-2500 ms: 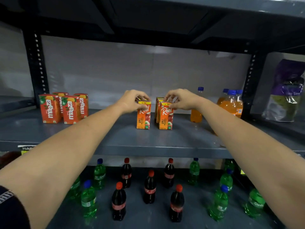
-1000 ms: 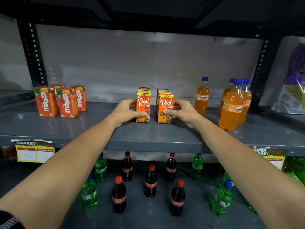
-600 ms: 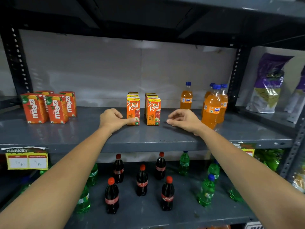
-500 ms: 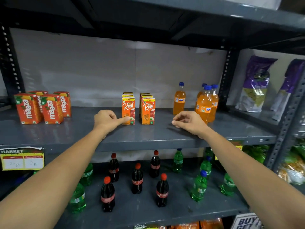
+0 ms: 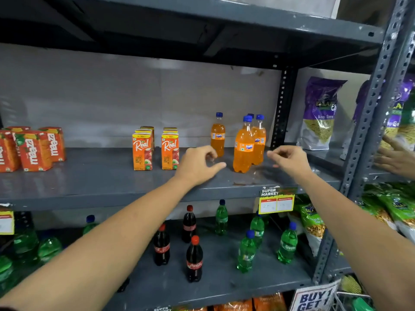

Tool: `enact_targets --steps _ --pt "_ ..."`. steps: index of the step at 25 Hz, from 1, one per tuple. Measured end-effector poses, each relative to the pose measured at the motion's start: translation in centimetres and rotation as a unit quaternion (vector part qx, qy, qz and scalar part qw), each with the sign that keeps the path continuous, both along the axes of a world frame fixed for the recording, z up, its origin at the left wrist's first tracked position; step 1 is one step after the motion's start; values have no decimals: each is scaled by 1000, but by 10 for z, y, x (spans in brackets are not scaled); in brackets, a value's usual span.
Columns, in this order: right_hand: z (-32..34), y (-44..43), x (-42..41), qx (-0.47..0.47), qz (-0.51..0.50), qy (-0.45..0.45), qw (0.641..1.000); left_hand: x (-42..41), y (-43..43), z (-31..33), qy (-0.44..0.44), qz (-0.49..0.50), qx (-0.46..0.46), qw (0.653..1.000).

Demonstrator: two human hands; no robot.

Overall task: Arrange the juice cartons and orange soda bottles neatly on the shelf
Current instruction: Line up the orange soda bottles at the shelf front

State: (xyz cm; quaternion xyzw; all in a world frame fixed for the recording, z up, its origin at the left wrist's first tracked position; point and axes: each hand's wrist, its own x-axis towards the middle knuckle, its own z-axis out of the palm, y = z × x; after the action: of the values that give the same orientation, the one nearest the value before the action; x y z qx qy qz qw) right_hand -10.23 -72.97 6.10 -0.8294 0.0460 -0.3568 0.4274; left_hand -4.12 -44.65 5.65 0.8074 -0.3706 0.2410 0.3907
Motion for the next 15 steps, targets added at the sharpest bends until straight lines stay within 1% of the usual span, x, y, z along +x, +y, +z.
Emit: enact_targets --steps 2,3,5,8,11,13,15 --pt "7 -20 16 48 -11 -25 998 4 -44 3 41 -7 -23 999" --pt "10 -29 26 60 -3 -14 998 6 -63 4 64 -7 -40 997" --pt "16 -36 45 54 28 38 997 12 -86 3 87 -1 -70 994" --pt "20 -44 73 60 133 112 983 25 -104 -5 100 1 -114 988" --pt "26 -51 94 59 232 159 958 41 -101 -3 136 -14 -125 983" --pt "24 -57 105 72 284 165 942 51 -95 0 182 -37 -134 973" --pt "17 -65 113 125 325 149 926 65 -91 4 227 -57 -146 961"
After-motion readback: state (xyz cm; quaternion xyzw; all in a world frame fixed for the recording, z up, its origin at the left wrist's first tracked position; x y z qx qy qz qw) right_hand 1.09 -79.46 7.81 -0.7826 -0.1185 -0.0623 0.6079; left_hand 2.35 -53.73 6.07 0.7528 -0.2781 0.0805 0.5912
